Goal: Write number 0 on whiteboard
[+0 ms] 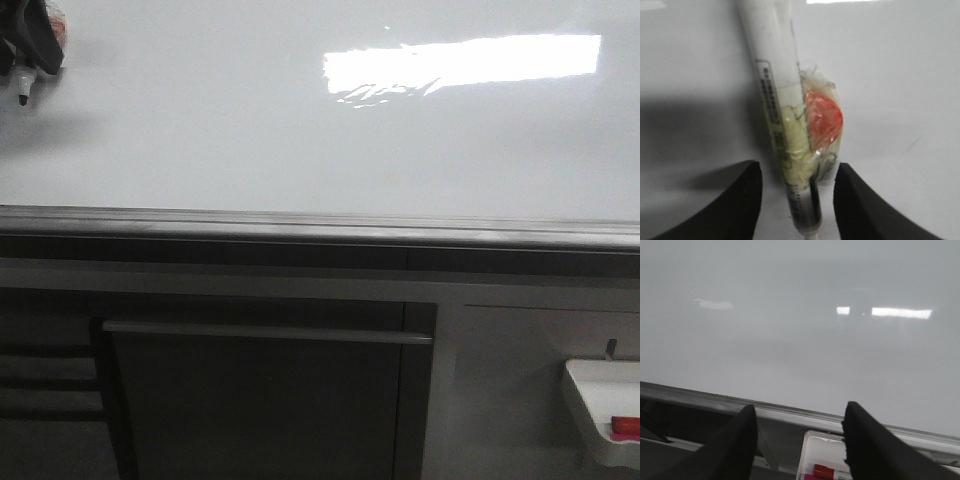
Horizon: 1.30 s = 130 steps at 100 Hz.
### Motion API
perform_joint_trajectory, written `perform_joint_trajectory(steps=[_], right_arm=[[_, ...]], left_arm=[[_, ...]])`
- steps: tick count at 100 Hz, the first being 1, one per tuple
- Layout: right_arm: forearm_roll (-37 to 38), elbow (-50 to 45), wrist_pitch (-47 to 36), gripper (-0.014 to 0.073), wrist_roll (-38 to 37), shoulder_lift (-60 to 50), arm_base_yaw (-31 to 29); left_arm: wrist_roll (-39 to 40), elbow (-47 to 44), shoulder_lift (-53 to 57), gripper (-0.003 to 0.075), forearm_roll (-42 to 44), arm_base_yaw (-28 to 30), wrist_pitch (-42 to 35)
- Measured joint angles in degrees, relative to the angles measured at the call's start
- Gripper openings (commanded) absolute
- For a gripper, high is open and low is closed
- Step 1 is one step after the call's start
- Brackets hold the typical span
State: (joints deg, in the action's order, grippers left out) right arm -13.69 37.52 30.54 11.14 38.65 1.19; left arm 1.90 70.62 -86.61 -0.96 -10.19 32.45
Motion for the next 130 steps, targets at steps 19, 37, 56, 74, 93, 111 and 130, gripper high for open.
perform_joint_trajectory(steps=[19,37,56,74,93,111,130], right_arm=[[0.0,0.0,0.1,0.0351,0.0,0.0,0.0],[0.0,0.0,0.1,0.0351,0.0,0.0,0.0],[0.3,0.0,0.1,0.0351,0.0,0.0,0.0],[0.3,1.0,2.6,0.0351,0.1,0.0,0.0],[0.0,6.9,9.8,0.0296,3.2,2.2,0.6],[-2.0,13.8,17.9,0.027,9.3,8.3,6.4],[-2.5,20.4,25.5,0.027,15.4,16.2,17.6]], left_arm=[[0.0,0.0,0.0,0.0142,0.6,0.0,0.0],[0.0,0.0,0.0,0.005,3.8,0.0,0.7],[-3.5,0.0,0.3,0.0007,7.7,0.0,4.7],[-12.5,0.0,4.8,0.0006,8.1,-2.3,10.4],[-24.4,0.0,10.7,0.0006,7.0,-9.5,18.3],[-33.0,0.2,13.2,0.0006,2.5,-19.1,25.9],[-36.7,0.2,13.2,0.0006,-1.1,-29.1,30.8]])
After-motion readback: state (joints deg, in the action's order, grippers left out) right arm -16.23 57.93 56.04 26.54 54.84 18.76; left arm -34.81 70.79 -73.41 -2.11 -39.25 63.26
